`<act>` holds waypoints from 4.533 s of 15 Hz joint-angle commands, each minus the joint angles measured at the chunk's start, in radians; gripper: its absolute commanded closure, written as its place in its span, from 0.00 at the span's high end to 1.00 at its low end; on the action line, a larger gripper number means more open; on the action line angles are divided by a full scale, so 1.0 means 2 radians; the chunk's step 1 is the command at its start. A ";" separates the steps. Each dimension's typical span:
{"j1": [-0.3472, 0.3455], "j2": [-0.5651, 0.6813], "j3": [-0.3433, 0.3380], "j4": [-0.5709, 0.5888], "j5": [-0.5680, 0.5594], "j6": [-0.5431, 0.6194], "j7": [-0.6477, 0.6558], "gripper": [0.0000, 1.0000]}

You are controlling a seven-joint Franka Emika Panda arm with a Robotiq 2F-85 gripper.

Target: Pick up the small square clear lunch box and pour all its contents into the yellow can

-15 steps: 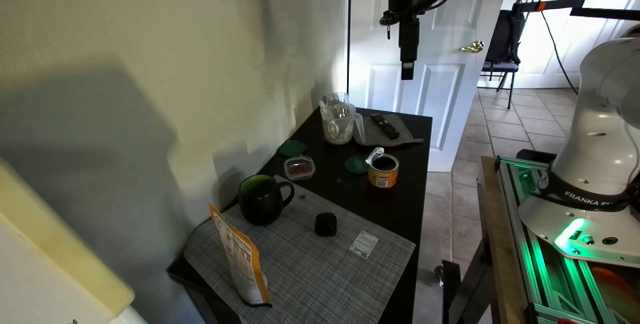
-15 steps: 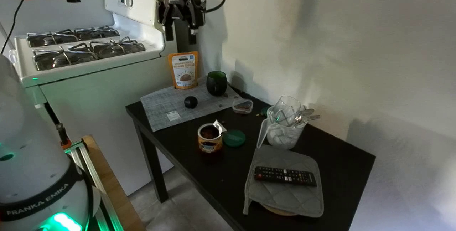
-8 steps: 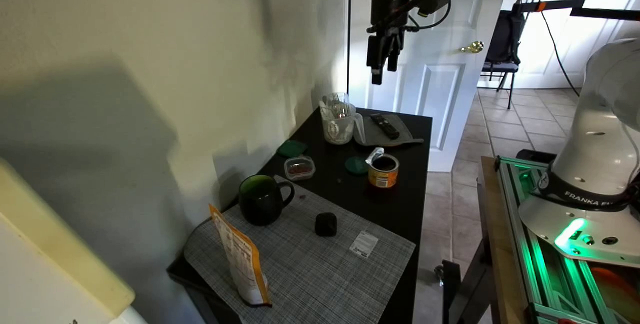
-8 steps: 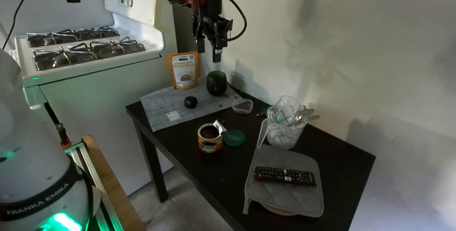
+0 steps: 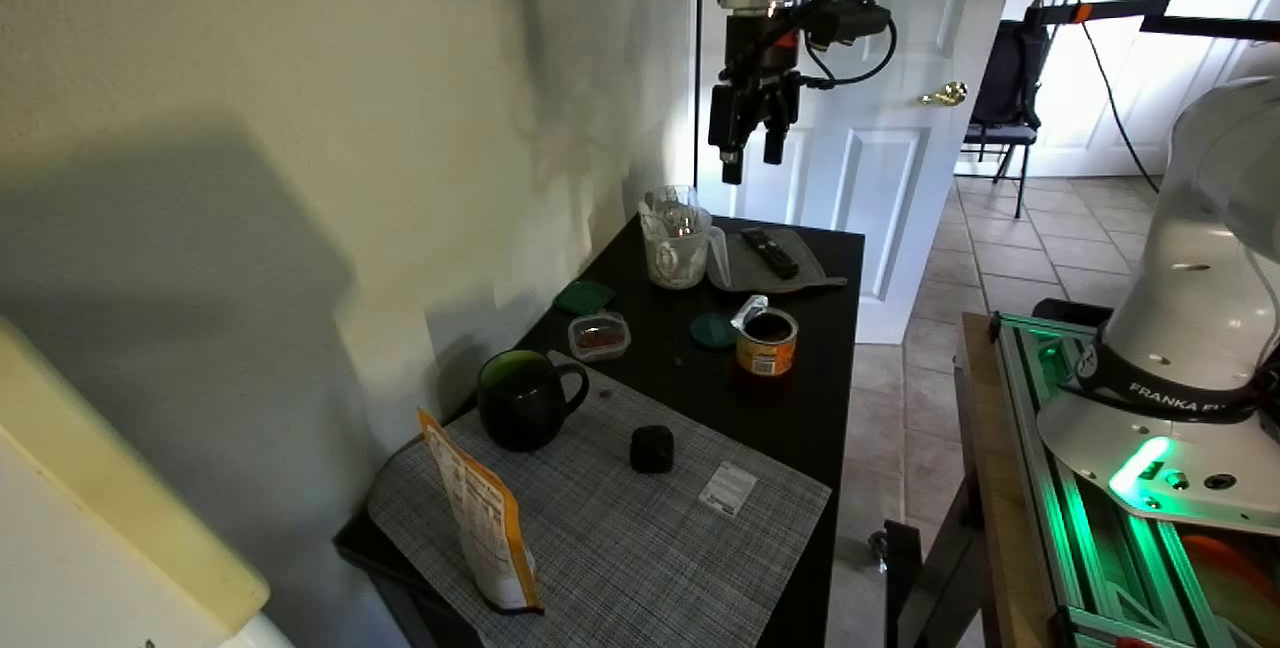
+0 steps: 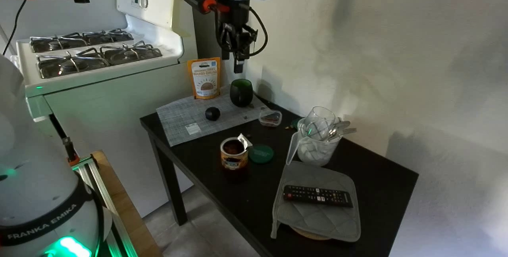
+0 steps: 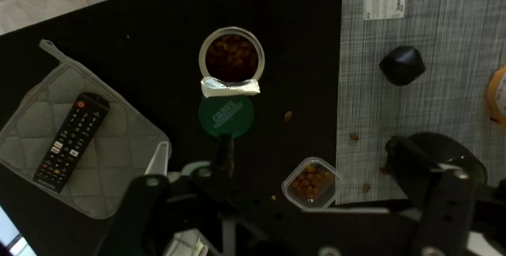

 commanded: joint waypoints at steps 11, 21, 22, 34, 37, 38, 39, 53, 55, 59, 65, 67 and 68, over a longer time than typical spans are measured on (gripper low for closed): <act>-0.019 0.267 -0.014 0.122 -0.010 0.116 0.169 1.00; 0.026 0.396 -0.027 0.256 -0.001 0.071 0.164 1.00; 0.029 0.383 -0.038 0.234 -0.017 0.095 0.165 1.00; 0.027 0.446 -0.036 0.267 -0.011 0.134 0.104 0.95; 0.031 0.467 -0.038 0.277 -0.008 0.164 0.106 0.90; 0.034 0.473 -0.039 0.281 -0.009 0.172 0.107 0.92; 0.036 0.479 -0.039 0.284 -0.010 0.179 0.107 0.93; 0.041 0.516 -0.043 0.313 -0.003 0.186 0.106 0.17; 0.040 0.522 -0.044 0.319 -0.002 0.183 0.106 0.03; 0.044 0.528 -0.046 0.327 -0.005 0.177 0.110 0.03; 0.100 0.473 -0.079 0.281 -0.065 0.153 0.153 0.03; 0.115 0.451 -0.083 0.260 -0.078 0.149 0.171 0.03; 0.123 0.441 -0.087 0.250 -0.085 0.148 0.185 0.03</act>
